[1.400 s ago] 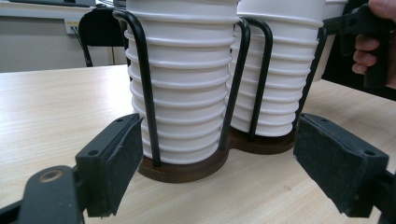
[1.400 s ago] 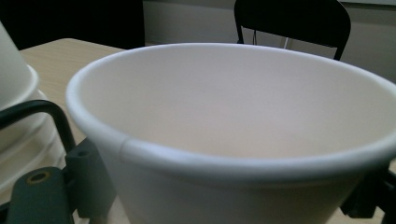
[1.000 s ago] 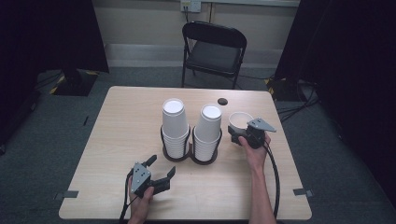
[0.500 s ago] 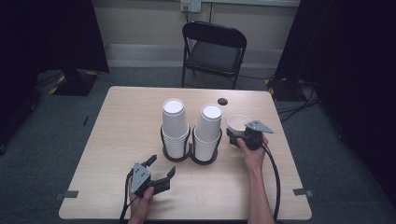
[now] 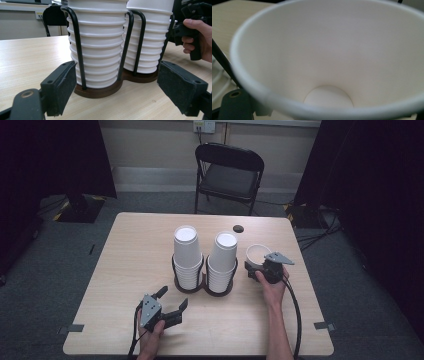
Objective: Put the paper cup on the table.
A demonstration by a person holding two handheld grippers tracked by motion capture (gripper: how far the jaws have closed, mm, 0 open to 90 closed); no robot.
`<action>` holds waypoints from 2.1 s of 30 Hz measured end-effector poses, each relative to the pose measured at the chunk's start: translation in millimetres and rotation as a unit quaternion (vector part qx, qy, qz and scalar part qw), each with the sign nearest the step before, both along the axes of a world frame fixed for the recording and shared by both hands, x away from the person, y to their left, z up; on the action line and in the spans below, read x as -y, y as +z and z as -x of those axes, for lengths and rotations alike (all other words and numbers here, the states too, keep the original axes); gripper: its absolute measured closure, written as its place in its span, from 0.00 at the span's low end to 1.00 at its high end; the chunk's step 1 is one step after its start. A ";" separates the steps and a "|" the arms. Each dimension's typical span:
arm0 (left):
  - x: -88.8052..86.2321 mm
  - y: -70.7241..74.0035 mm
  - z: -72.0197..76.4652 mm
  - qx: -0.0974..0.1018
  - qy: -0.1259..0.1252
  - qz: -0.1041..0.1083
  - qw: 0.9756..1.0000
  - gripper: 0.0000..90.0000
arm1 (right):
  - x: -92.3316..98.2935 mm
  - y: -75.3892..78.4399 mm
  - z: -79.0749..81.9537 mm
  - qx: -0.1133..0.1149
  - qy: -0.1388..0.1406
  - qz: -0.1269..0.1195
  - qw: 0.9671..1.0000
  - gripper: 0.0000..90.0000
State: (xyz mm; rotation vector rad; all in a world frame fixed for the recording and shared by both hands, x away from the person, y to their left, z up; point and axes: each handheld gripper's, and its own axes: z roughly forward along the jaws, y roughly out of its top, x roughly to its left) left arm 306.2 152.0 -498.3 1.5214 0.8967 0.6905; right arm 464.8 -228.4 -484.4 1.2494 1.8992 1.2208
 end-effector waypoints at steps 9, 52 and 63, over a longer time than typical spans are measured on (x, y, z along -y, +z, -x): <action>-0.2 0.0 0.1 -0.001 0.001 0.002 1.000 0.18 | 3.5 -2.7 4.6 -0.042 -0.005 -0.002 0.999 0.15; -1.3 0.9 3.1 -0.026 0.039 0.009 0.999 0.19 | -50.7 2.9 139.2 0.057 0.047 -0.067 0.995 0.18; 0.9 0.6 6.6 -0.011 0.046 -0.002 0.999 0.19 | -60.0 -10.4 152.6 0.066 0.058 -0.076 0.993 0.18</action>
